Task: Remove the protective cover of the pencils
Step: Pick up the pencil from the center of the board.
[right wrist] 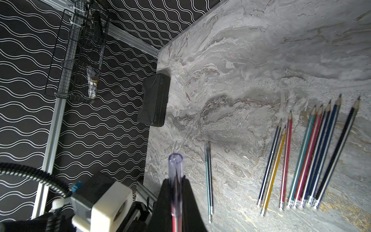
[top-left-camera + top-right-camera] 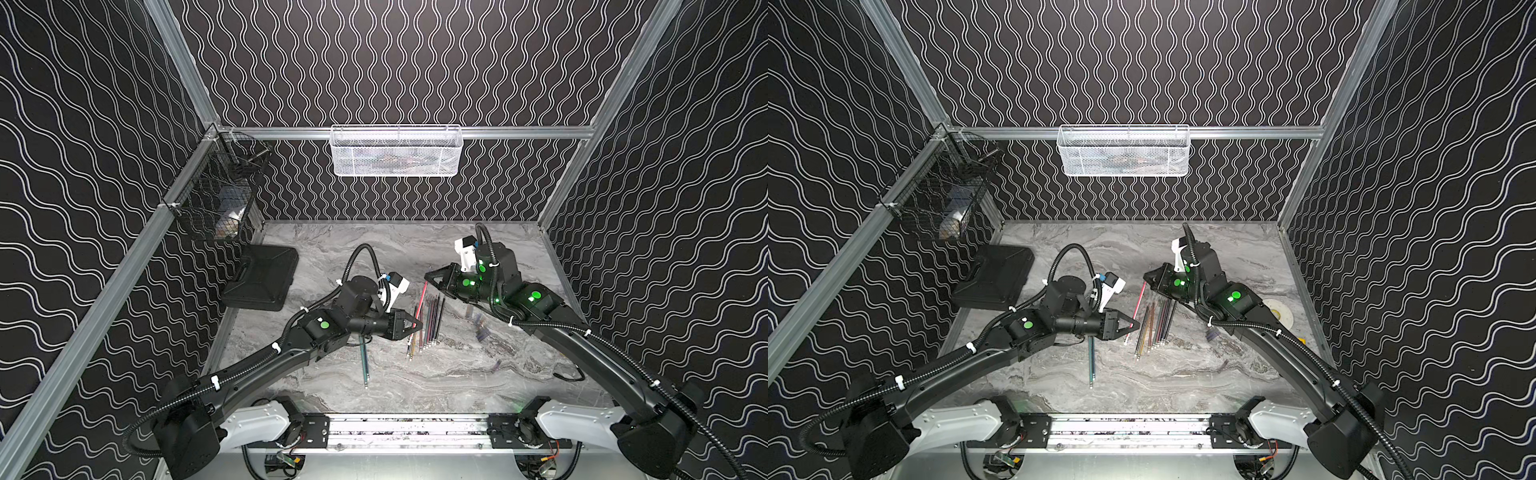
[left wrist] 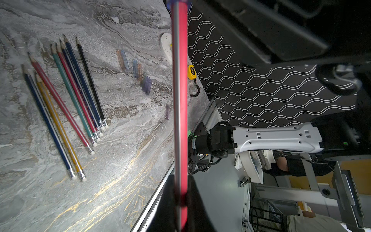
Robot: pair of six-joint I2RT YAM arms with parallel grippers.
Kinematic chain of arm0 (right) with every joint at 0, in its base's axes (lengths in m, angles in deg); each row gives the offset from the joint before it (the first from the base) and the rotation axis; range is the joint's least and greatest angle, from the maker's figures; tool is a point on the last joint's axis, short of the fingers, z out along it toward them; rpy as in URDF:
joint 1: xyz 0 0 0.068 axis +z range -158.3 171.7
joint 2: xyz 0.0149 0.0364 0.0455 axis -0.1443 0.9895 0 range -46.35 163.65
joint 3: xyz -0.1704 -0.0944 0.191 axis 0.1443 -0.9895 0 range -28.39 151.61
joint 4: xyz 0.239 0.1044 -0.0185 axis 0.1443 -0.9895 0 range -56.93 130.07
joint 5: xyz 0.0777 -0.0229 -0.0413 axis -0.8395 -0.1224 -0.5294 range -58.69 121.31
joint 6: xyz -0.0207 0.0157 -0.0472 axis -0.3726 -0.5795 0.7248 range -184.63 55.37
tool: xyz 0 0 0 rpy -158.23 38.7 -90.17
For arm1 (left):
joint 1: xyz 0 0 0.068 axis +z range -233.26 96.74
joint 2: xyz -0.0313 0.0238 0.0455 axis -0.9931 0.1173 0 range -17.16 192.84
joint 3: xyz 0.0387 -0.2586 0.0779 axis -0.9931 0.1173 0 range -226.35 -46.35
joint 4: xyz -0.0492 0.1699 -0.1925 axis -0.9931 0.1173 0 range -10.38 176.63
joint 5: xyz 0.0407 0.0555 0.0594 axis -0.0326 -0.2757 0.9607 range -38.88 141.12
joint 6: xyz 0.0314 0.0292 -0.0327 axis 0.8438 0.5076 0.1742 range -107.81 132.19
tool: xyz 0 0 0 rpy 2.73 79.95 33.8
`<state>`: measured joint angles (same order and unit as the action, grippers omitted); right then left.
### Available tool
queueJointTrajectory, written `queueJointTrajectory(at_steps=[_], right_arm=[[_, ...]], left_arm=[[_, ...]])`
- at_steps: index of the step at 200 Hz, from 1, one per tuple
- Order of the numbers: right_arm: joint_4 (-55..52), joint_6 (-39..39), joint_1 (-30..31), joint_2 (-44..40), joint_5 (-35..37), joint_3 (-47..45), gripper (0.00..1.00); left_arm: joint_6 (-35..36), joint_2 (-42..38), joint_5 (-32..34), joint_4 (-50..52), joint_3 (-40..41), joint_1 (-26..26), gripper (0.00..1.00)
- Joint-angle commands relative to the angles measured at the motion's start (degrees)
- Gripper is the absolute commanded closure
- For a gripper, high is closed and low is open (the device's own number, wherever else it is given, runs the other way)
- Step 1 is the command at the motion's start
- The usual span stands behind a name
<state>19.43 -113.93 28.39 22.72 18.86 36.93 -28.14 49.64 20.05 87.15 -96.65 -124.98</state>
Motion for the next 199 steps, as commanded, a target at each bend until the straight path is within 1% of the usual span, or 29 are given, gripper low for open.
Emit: queueJointTrajectory(at_steps=[1, 9, 19, 24, 32, 40, 49, 57, 75, 81, 88, 105, 123, 158, 181, 199], right_arm=[[1.84, -1.11, 0.05, -1.10, -1.64, -2.13, 0.97], [1.31, -0.43, 0.05, -1.54, -2.11, -2.53, 0.89], [-1.30, 1.44, 0.05, -2.39, -1.54, -2.19, 0.68], [-3.09, 2.60, 0.01, -3.04, -0.90, -1.85, 0.60], [-6.85, 5.03, -0.33, -3.97, -0.02, -0.87, 0.52], [-11.41, 7.91, -0.93, -4.79, 0.58, 1.20, 0.47], [-16.45, 10.70, -1.34, -5.79, 1.40, 2.74, 0.46], [-20.28, 12.66, -1.51, -6.94, 2.83, 3.54, 0.46], [-22.91, 14.82, -1.62, -11.10, 5.97, 1.16, 0.46], [-22.67, 15.01, -1.63, -12.80, 6.29, 0.02, 0.46], [-22.05, 14.73, -1.66, -14.73, 6.22, -3.37, 0.46], [-21.01, 12.64, -1.71, -18.89, 5.33, -7.44, 0.46], [-18.39, 9.67, -1.71, -22.50, 1.78, -11.93, 0.46], [-15.31, 9.37, -1.71, -23.45, -4.59, -15.28, 0.46], [-12.30, 8.62, -1.71, -23.98, -4.44, -18.09, 0.46], [-9.87, 7.86, -1.71, -23.67, -3.70, -19.45, 0.46]], left_arm=[[1.35, -0.10, 0.20, 0.73, -0.92, 0.05, 1.00], [2.14, -0.39, 0.99, 2.72, -0.89, 0.05, 1.00], [3.24, -1.36, 2.87, 5.97, -0.32, 0.05, 1.00], [3.96, -2.13, 4.16, 8.18, -0.03, 0.05, 1.00], [5.32, -3.37, 6.57, 11.91, 0.41, 0.03, 1.00], [6.56, -4.71, 8.94, 15.58, 1.02, 0.05, 1.00], [7.19, -6.50, 11.40, 18.86, 1.70, 0.03, 1.00], [7.29, -8.17, 12.20, 20.44, 2.70, 0.05, 1.00], [6.45, -11.83, 12.87, 21.86, 5.00, 0.05, 1.00], [5.93, -12.93, 12.96, 21.91, 5.77, 0.05, 1.00], [5.23, -14.11, 12.84, 21.95, 6.53, 0.01, 1.00], [4.39, -16.03, 11.31, 21.59, 7.87, -0.04, 1.00], [3.97, -16.12, 8.96, 20.48, 8.87, -0.12, 1.00], [4.04, -14.94, 6.92, 17.16, 10.41, -1.00, 1.00], [5.00, -12.38, 5.86, 16.50, 9.92, -1.38, 1.00], [4.39, -11.72, 6.45, 14.63, 9.74, -2.54, 1.00]])
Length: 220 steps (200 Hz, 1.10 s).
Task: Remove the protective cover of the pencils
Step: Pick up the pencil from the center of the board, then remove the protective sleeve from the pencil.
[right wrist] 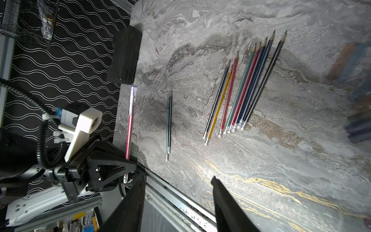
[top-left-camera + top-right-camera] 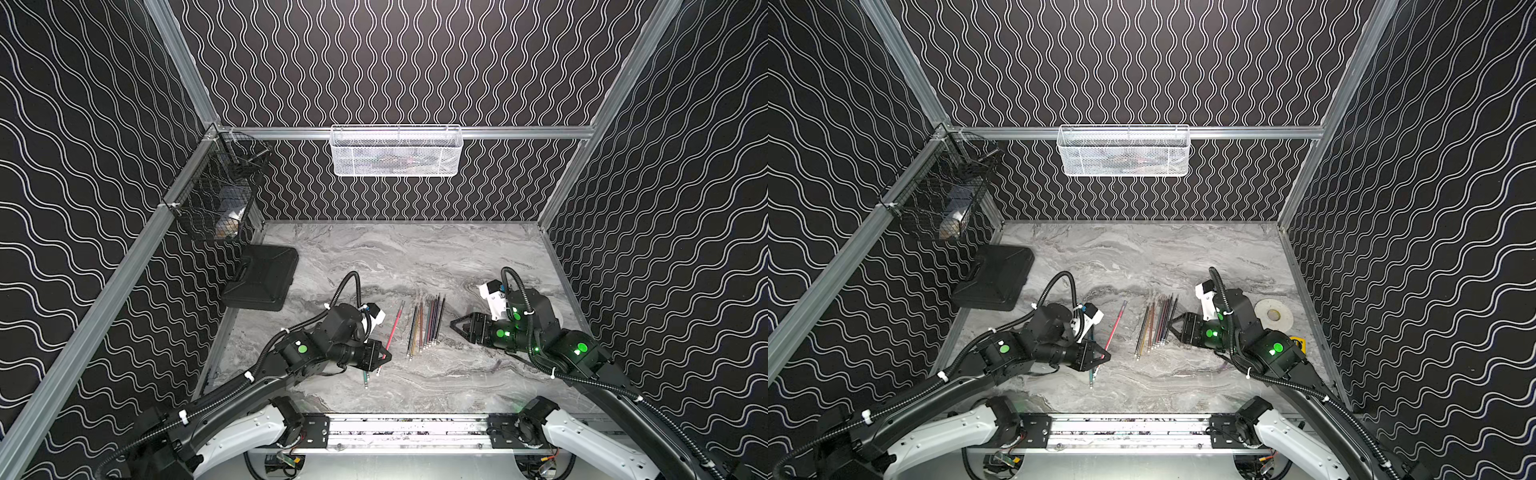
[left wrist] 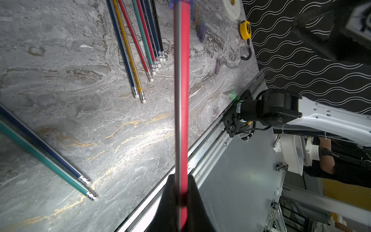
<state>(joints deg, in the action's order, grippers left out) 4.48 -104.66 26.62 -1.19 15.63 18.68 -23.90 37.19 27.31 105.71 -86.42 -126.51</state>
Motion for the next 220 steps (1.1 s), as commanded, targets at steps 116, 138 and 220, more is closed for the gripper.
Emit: queueJointTrajectory(at_steps=[116, 138, 220], right_arm=[[8.57, -3.12, 0.06, 6.55, -5.78, 0.86, 0.51], [13.11, -4.81, 0.06, 6.43, -9.10, -0.90, 0.54], [26.65, -11.81, 0.06, 9.71, -16.46, -7.76, 0.60]], left_arm=[[1.17, 0.26, 2.98, -4.60, 0.67, -8.34, 1.00], [1.60, 0.91, 2.88, -4.03, -0.06, -9.11, 1.00], [-0.02, 3.78, 3.76, -8.57, 0.43, -11.81, 1.00]])
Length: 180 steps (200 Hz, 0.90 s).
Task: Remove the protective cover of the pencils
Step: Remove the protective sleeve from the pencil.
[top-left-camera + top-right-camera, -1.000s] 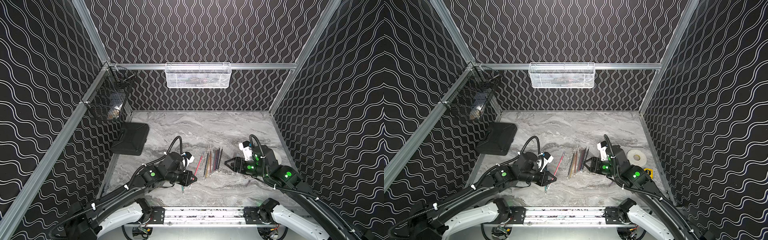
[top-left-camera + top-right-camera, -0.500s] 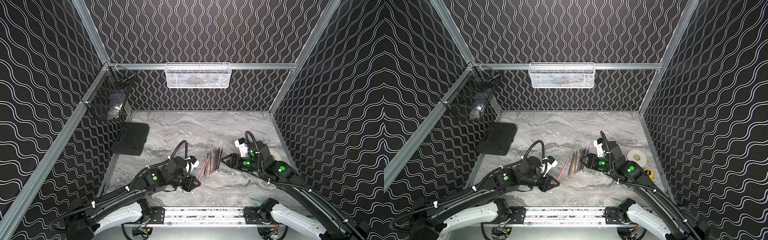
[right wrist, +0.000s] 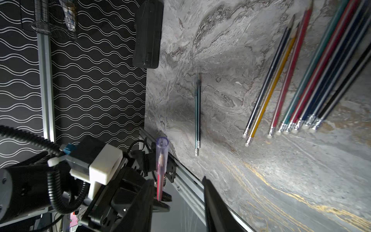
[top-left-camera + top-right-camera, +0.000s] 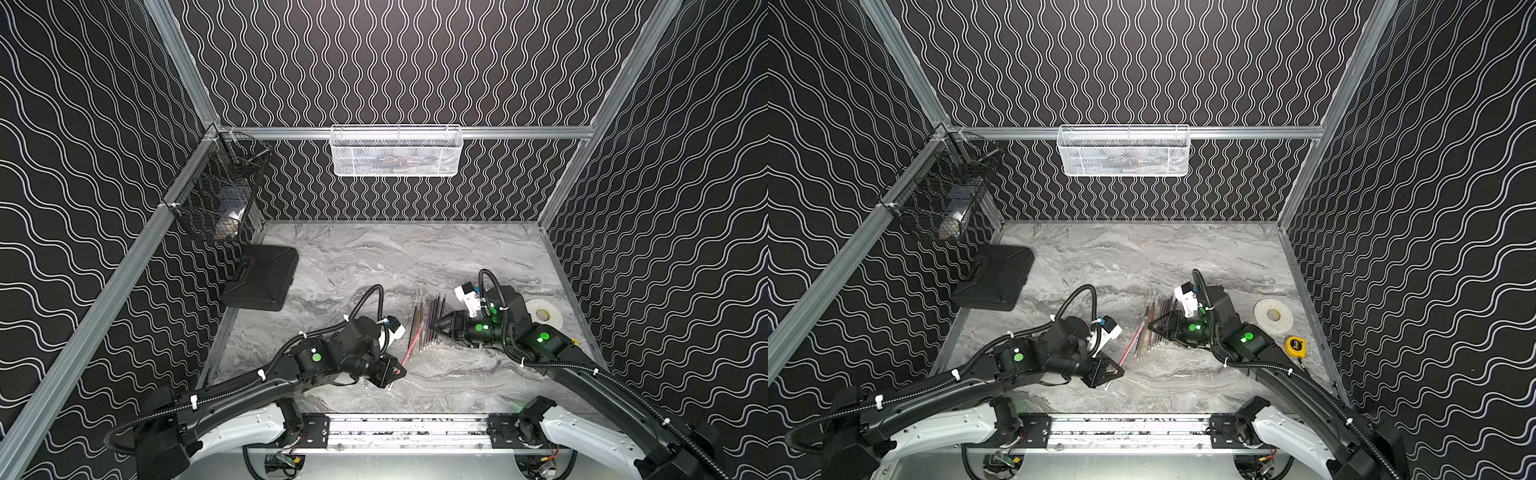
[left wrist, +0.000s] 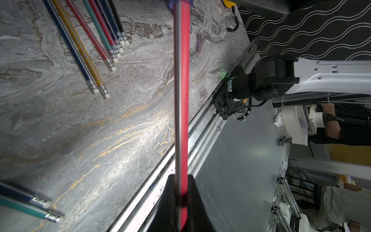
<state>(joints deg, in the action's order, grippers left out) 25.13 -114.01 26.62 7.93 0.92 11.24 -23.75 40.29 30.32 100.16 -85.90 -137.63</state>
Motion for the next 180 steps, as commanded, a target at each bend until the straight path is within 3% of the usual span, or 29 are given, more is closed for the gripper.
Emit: queueJointTrajectory(at_steps=[1, 113, 132, 149, 180], right_arm=[[6.11, -2.51, 0.06, 0.62, -1.76, -0.38, 0.60], [13.44, -8.21, 0.15, 4.63, -3.68, -3.49, 0.74], [13.25, -8.73, 0.14, 5.04, -3.42, -3.23, 0.98], [9.38, -7.94, 0.07, 4.79, -1.04, -2.03, 1.00], [-4.29, -2.79, -2.34, 3.51, 10.99, 3.13, 1.00]], left_arm=[[-0.22, 0.70, 0.75, -3.08, -0.09, -0.71, 1.00], [-0.17, 3.27, 1.88, -3.04, -1.07, -2.65, 1.00], [-0.25, 3.37, 2.42, -3.13, -0.89, -2.89, 1.00], [-1.01, 3.06, 3.32, -2.87, -0.09, -3.02, 1.00], [-3.81, 1.93, 4.23, -3.50, 4.04, -3.27, 1.00]])
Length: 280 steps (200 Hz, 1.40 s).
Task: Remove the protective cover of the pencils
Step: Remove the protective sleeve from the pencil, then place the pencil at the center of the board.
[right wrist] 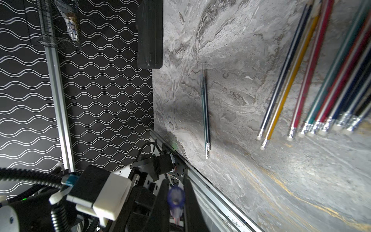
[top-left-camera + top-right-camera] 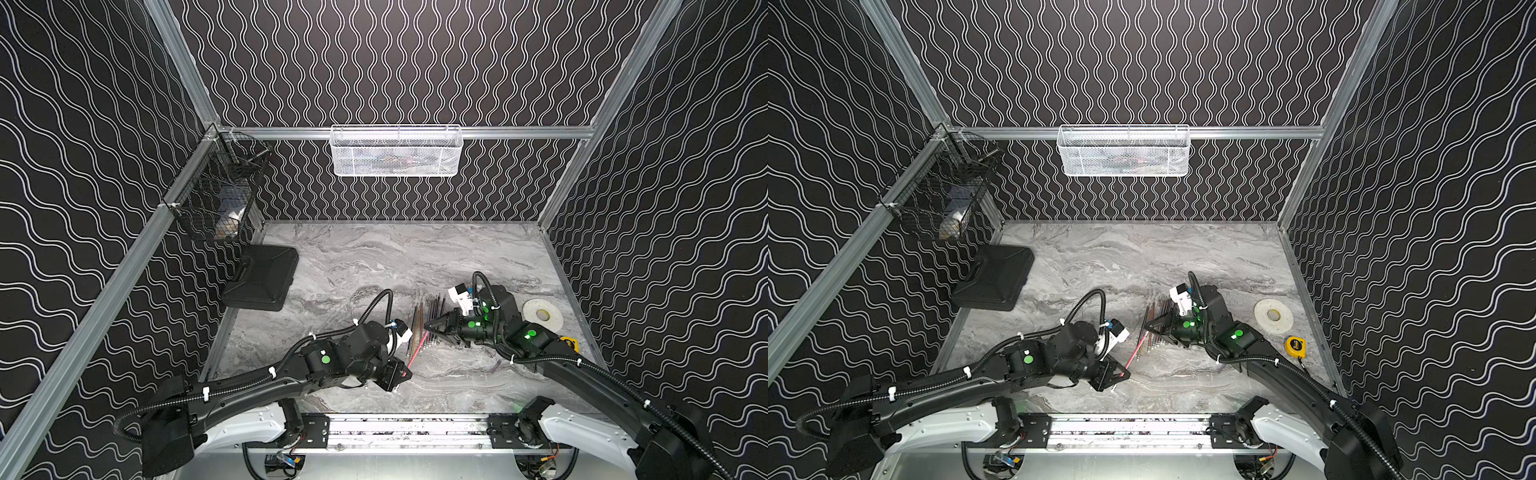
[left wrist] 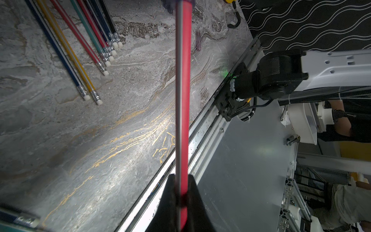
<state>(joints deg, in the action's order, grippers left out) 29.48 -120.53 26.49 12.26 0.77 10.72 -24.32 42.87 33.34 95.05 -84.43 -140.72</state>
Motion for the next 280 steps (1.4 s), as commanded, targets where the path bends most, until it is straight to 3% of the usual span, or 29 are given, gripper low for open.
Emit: queueJointTrajectory(at_steps=[1, 19, 63, 108, 138, 170, 208, 280], right_arm=[[-9.13, 3.93, -2.41, -0.75, 11.39, 3.89, 1.00], [-14.58, 8.67, -7.94, 0.83, 13.62, 7.79, 1.00], [-17.74, 13.24, -18.73, 6.42, 8.76, 12.76, 1.00], [-29.73, 11.78, -26.15, 0.02, 20.56, 8.79, 1.00], [-35.38, 11.92, -28.13, -3.60, 22.17, 3.60, 1.00], [-32.85, 11.36, -29.59, -6.65, 19.39, -4.10, 1.00], [-27.83, 11.28, -30.17, -5.36, 16.24, -8.44, 1.00], [-20.37, 10.72, -30.93, 1.46, 16.91, -11.82, 1.00]], left_arm=[[-3.36, -0.68, 1.19, 1.58, 2.75, -0.20, 1.00], [-4.79, -1.49, 0.61, 0.22, 5.68, -0.14, 1.00], [-4.75, -2.60, 1.92, 0.27, 7.56, -0.21, 1.00], [-0.50, 8.31, 11.26, 4.11, 0.49, 1.65, 1.00], [0.07, 14.92, 8.80, -0.44, -1.94, 7.46, 1.00], [1.82, 20.32, 5.58, -2.21, -4.04, 11.83, 1.00], [1.11, 25.95, 4.03, -5.04, -5.99, 12.54, 1.00], [-1.28, 32.58, 5.99, -8.57, -7.04, 12.80, 1.00]])
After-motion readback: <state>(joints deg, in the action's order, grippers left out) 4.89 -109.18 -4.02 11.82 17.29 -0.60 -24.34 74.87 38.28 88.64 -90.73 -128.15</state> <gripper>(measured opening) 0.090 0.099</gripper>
